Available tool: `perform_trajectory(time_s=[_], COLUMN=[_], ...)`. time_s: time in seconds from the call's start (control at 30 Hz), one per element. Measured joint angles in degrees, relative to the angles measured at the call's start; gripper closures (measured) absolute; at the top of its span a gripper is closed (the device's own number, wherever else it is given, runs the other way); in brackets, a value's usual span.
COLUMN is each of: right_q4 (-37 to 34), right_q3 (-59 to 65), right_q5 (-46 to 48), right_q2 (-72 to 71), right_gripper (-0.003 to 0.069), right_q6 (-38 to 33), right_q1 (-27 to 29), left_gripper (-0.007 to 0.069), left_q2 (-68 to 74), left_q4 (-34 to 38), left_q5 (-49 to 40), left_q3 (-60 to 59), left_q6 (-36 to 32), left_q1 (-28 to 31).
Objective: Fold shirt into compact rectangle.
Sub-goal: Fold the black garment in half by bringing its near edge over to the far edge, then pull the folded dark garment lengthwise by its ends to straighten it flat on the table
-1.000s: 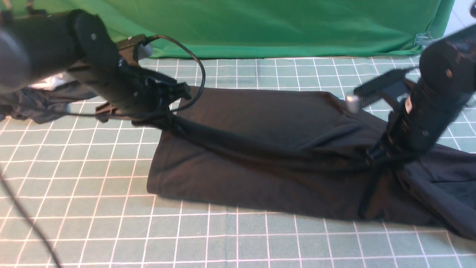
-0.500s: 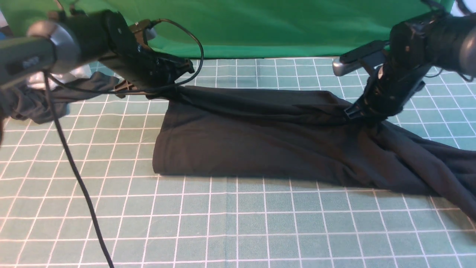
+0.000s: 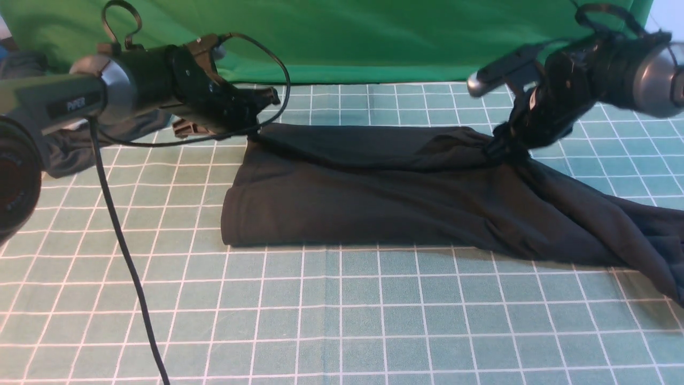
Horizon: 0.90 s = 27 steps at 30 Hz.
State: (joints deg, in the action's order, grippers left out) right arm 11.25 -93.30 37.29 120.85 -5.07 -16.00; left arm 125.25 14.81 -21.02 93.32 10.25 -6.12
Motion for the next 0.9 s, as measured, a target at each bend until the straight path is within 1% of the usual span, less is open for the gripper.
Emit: perform_trajectory(time_s=[0.03, 0.07, 0.13, 0.17, 0.2, 0.23, 0.27, 0.3, 0.33, 0.37, 0.43, 0.57, 0.73, 0.77, 0.8, 0.83, 0.87, 0.9], right_q4=[0.0, 0.4, 0.3, -0.3, -2.5, -4.7, -7.3, -11.6, -13.8, -17.4, -20.3, -22.1, -20.8, -20.6, -20.0, -19.7, -18.6, -18.1], right_q3=[-0.3, -2.8, -5.9, -8.2, -9.6, -10.4, -11.0, -11.2, -11.0, -9.8, -7.4, -3.9, -3.6, -3.6, -3.6, -3.6, -3.6, -3.6], right_q5=[0.2, 2.4, 6.2, 10.0, 13.4, 16.4, 20.7, 24.8, 27.1, 28.6, 28.6, 24.0, 9.3, 8.0, 2.4, 1.5, -6.2, -11.3], right_q2=[-0.1, -0.9, -2.3, -3.5, -4.3, -5.0, -5.5, -6.0, -6.1, -6.0, -5.0, -0.1, 5.6, 5.7, 6.0, 6.1, 6.5, 6.8], right_gripper=[0.0241, 0.0239, 0.0285, 0.0349, 0.0436, 0.0498, 0.0547, 0.0590, 0.0607, 0.0619, 0.0629, 0.0635, 0.0636, 0.0636, 0.0636, 0.0636, 0.0636, 0.0636], right_q6=[0.1, 0.7, 1.6, 1.6, 1.4, 1.2, 0.5, -0.3, -1.1, -2.3, -3.4, -4.9, -5.6, -5.6, -5.6, -5.6, -5.5, -5.4], right_q1=[0.0, 0.0, 0.0, 0.0, 0.0, 0.0, 0.0, 0.0, 0.0, -0.3, -1.0, -2.7, -2.7, -2.6, -2.3, -2.4, -1.9, -1.5], left_gripper=[0.0430, 0.0377, 0.0306, 0.0269, 0.0248, 0.0225, 0.0209, 0.0200, 0.0196, 0.0194, 0.0200, 0.0235, 0.0288, 0.0288, 0.0302, 0.0304, 0.0314, 0.0319], left_q2=[-0.1, -0.8, -2.2, -3.6, -4.5, -5.5, -6.5, -7.3, -7.8, -8.2, -8.4, -7.4, -6.8, -6.8, -6.8, -6.8, -6.8, -6.8], left_q4=[0.0, 0.0, 0.0, 0.0, 0.0, -0.1, -0.2, -0.4, -0.5, -0.6, -0.3, -0.1, 0.1, 0.1, 0.1, 0.1, 0.1, 0.2], left_q5=[0.0, 0.1, -0.8, -2.4, -3.7, -5.5, -7.9, -10.3, -12.2, -14.3, -17.4, -21.2, -21.8, -21.8, -21.8, -21.8, -21.8, -21.8], left_q3=[0.2, 1.2, 3.1, 4.5, 5.7, 6.9, 7.8, 8.6, 8.9, 9.3, 9.4, 9.4, 9.4, 9.4, 9.4, 9.4, 9.4, 9.4], left_q6=[0.0, 0.0, 0.0, 0.0, 0.0, 0.0, -0.1, -0.1, -0.1, -0.1, -0.1, -0.1, -0.1, -0.1, -0.1, -0.1, -0.1, -0.1], left_q1=[0.1, 0.4, 1.0, 1.4, 1.6, 1.7, 1.7, 1.8, 1.8, 1.8, 1.8, 1.8, 1.8, 1.8, 1.8, 1.8, 1.8, 1.7])
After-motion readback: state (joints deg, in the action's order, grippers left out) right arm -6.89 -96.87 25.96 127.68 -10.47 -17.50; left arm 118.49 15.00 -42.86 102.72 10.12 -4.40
